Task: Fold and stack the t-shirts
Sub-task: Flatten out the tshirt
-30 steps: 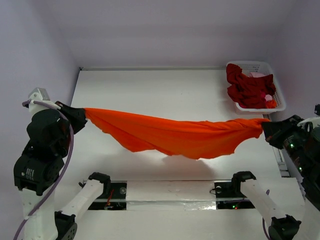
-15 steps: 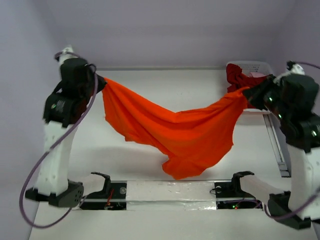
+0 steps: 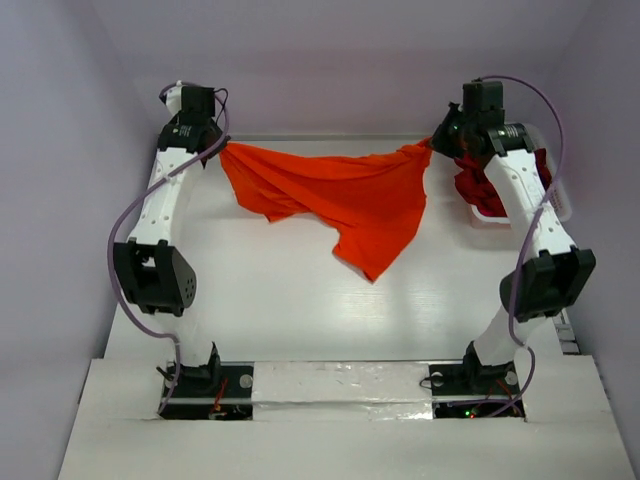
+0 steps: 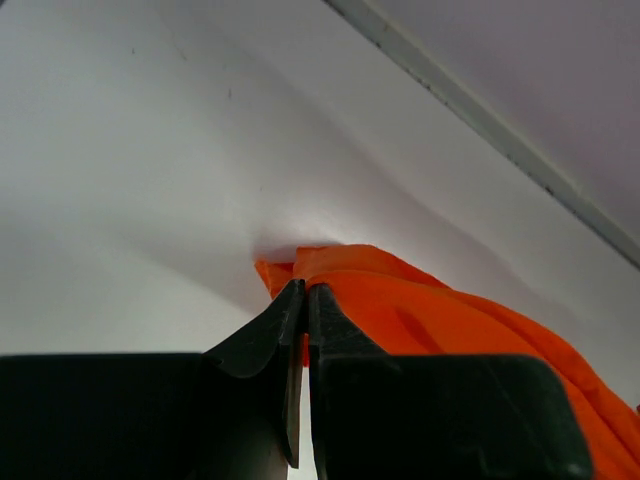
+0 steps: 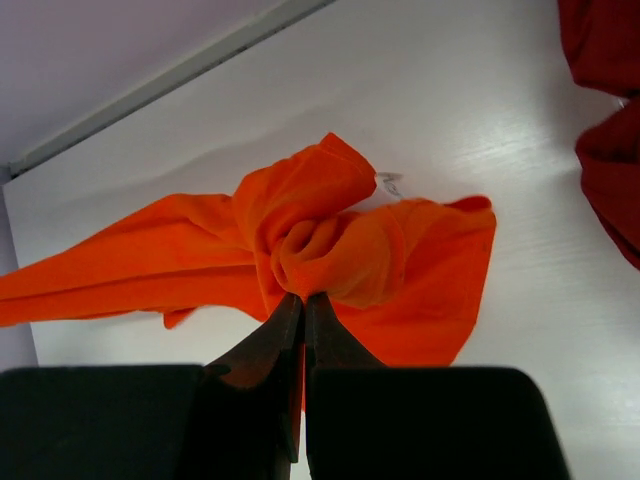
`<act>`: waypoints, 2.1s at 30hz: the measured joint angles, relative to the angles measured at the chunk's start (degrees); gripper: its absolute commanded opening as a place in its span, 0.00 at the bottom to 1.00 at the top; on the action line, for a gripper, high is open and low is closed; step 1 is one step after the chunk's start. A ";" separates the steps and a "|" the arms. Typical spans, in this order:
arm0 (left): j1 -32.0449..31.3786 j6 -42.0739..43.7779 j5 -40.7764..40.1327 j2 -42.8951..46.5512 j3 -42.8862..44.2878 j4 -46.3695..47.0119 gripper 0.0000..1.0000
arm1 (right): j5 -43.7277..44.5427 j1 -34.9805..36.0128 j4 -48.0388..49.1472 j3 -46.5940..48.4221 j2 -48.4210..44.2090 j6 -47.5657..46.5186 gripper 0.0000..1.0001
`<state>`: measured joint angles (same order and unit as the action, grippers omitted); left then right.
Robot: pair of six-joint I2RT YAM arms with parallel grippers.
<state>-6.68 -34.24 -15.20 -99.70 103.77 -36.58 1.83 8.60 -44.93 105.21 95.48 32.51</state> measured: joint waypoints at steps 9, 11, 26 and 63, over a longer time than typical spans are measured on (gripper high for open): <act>1.25 0.24 -1.36 -7.08 3.72 6.86 0.00 | -3.17 0.00 5.99 7.56 8.11 -1.95 0.00; 1.20 0.46 -1.31 -9.01 3.74 8.48 0.00 | -3.37 0.00 7.02 7.58 9.03 -2.69 0.00; 1.16 0.68 3.87 19.56 -28.94 12.22 0.00 | -2.71 0.07 7.82 -12.33 -10.36 -4.37 0.00; -3.82 -4.31 0.11 76.17 -28.68 -15.93 0.00 | 2.25 1.22 -27.04 -32.46 -74.36 -2.08 0.00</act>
<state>-10.50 -38.54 -15.09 -23.53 75.09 -52.51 4.08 9.82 -71.96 72.75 21.12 30.44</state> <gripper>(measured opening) 0.006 0.023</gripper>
